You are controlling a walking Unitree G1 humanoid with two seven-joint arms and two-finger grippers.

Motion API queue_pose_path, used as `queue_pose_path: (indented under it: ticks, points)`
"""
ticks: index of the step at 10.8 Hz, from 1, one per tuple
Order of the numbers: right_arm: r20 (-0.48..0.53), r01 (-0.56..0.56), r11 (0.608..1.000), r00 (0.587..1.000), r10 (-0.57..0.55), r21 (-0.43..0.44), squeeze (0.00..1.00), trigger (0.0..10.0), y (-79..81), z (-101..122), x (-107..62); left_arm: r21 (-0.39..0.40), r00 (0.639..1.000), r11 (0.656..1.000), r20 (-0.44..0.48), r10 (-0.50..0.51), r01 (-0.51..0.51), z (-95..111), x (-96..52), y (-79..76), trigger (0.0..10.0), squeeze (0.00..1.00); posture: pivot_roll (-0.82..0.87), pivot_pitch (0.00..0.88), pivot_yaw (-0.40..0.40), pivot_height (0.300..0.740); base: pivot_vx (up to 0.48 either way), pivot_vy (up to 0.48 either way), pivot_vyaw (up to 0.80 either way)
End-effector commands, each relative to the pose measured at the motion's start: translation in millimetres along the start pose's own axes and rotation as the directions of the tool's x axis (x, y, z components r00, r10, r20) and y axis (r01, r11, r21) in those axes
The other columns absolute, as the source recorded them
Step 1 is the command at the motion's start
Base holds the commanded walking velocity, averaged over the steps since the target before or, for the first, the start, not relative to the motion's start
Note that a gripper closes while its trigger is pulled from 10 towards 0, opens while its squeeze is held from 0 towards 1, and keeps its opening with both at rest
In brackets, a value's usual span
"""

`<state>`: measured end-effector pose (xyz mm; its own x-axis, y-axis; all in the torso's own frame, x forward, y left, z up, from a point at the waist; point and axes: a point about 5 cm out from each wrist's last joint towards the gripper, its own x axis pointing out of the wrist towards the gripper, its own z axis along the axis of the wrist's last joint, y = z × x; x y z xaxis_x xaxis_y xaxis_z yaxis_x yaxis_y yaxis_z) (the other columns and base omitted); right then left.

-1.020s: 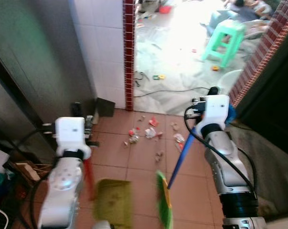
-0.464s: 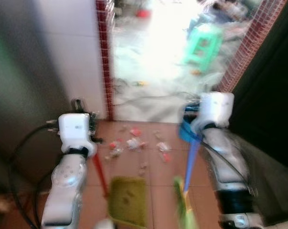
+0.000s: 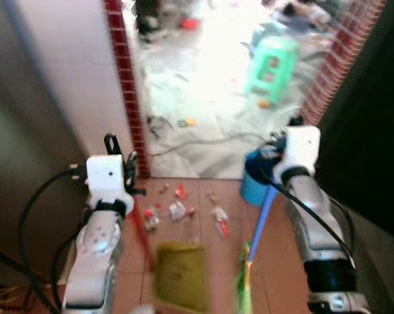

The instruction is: Sweep floor

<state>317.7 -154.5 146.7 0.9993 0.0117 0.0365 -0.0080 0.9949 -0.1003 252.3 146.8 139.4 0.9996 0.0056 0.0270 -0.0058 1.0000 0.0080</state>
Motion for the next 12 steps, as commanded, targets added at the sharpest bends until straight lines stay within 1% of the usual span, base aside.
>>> queue_pose_path:
  ticks: [1,6,7,8,9,10,11,12]
  points:
    - [0.071,-0.008,1.000,0.997,0.009,-0.012,0.00,10.0,1.1,16,3.7,0.044,0.997,0.999,0.072,0.023,-0.026,16,1.9,5.7,10.0,0.00,-0.02,0.006,-0.041,0.740,0.446,0.000,0.00]
    - [0.094,-0.009,1.000,0.996,0.012,-0.028,0.00,10.0,3.7,20,7.3,0.053,0.996,0.998,0.080,0.030,-0.034,18,6.3,6.3,10.0,0.00,-0.01,0.006,-0.037,0.740,0.440,0.000,0.00]
    - [0.097,-0.010,1.000,0.995,0.012,-0.025,0.00,10.0,4.9,20,9.0,0.085,0.995,0.995,0.090,0.042,-0.050,17,7.8,5.2,10.0,0.00,-0.01,0.000,-0.035,0.740,0.000,0.000,0.00]
    - [0.100,-0.012,1.000,0.995,0.014,-0.022,0.00,10.0,5.9,19,9.4,0.087,0.995,0.994,0.083,0.058,-0.066,14,7.8,6.5,10.0,0.00,-0.01,0.000,-0.036,0.740,0.000,0.000,0.00]
    - [0.100,-0.019,0.999,0.995,0.024,-0.050,0.00,10.0,7.7,19,8.6,0.128,0.988,0.982,0.096,0.123,-0.135,13,8.1,14.0,10.0,0.00,-0.01,0.003,-0.031,0.740,0.000,0.000,0.00]
    - [0.091,-0.027,0.998,0.995,0.032,-0.057,0.00,10.0,8.0,16,8.1,0.147,0.984,0.976,0.101,0.147,-0.161,12,8.4,16.4,10.0,0.00,-0.02,0.012,-0.034,0.740,0.000,0.000,0.00]
    - [0.086,-0.028,0.998,0.996,0.032,-0.048,0.00,10.0,6.5,13,7.1,0.163,0.982,0.971,0.103,0.158,-0.174,8,9.3,16.9,10.0,0.00,-0.01,0.014,-0.039,0.740,0.000,0.000,0.00]
    - [0.081,-0.042,0.998,0.996,0.046,-0.047,0.00,10.0,7.5,11,7.4,0.161,0.980,0.969,0.103,0.173,-0.188,5,11.8,16.7,10.0,0.00,-0.01,0.017,-0.042,0.740,0.000,0.000,0.00]
